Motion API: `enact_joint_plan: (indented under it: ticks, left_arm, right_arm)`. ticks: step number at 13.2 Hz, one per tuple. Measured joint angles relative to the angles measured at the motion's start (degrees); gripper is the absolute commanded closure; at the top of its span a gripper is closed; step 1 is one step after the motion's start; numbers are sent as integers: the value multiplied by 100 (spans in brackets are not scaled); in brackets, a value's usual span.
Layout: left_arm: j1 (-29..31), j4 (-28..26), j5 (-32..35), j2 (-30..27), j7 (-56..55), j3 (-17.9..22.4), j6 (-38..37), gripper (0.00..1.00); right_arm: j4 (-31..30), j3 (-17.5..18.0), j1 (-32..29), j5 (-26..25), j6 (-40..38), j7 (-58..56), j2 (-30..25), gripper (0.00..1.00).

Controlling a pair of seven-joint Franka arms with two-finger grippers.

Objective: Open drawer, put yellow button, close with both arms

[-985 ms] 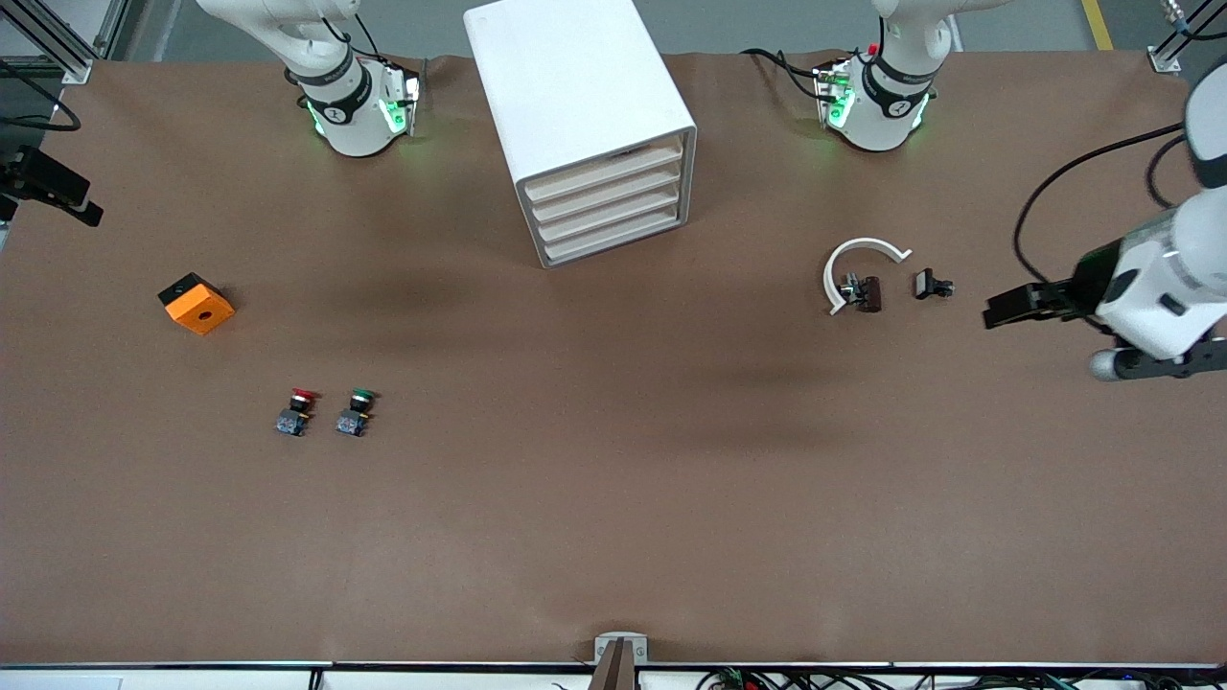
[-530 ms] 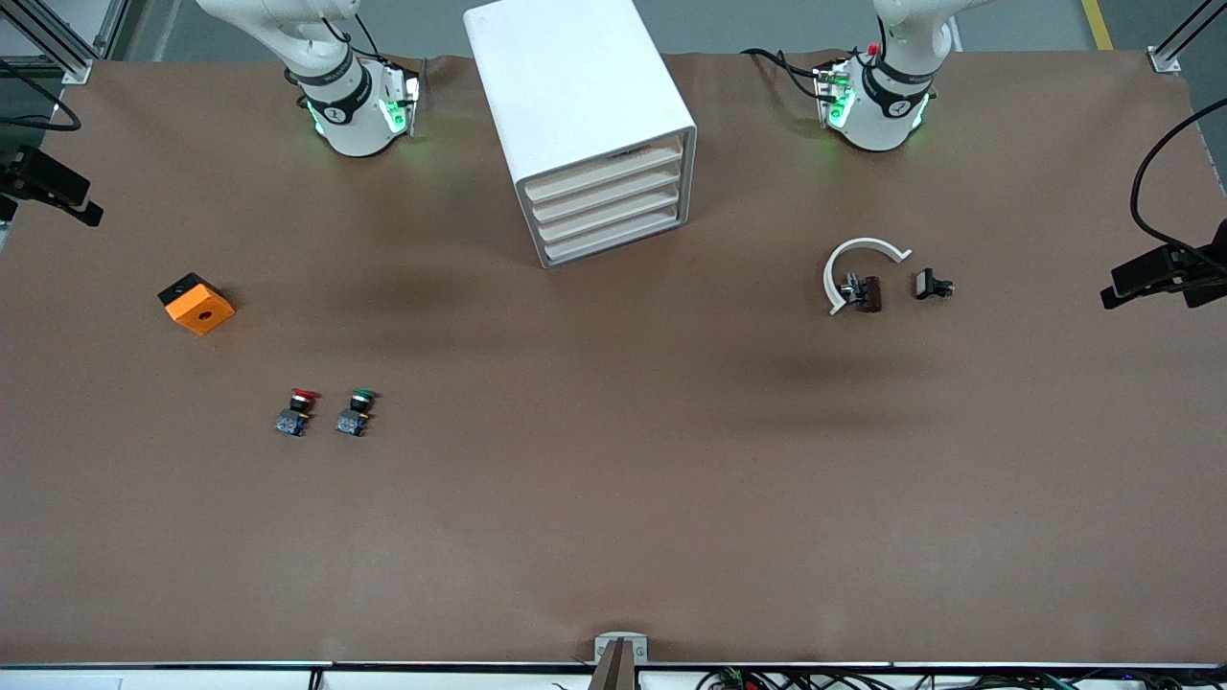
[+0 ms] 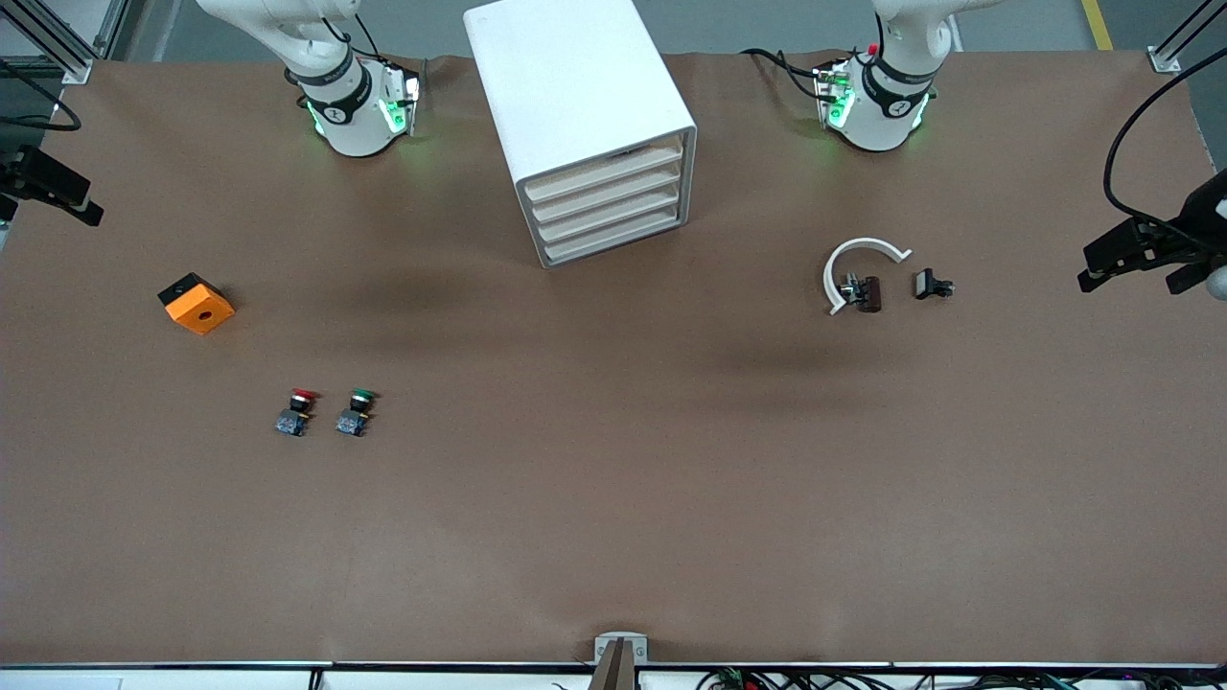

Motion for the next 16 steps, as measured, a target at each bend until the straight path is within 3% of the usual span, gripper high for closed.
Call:
enact_joint_plan:
  ticks: [5,16]
  left_arm:
    - [-635,22,0,-9,-5,548,48,0]
    - [-714,272,0,-190,-255,496,-467,0]
  right_arm:
    - [0,0,0,69,-54,56,0,0]
    - [0,-21,-1,144,-124,93,-20,0]
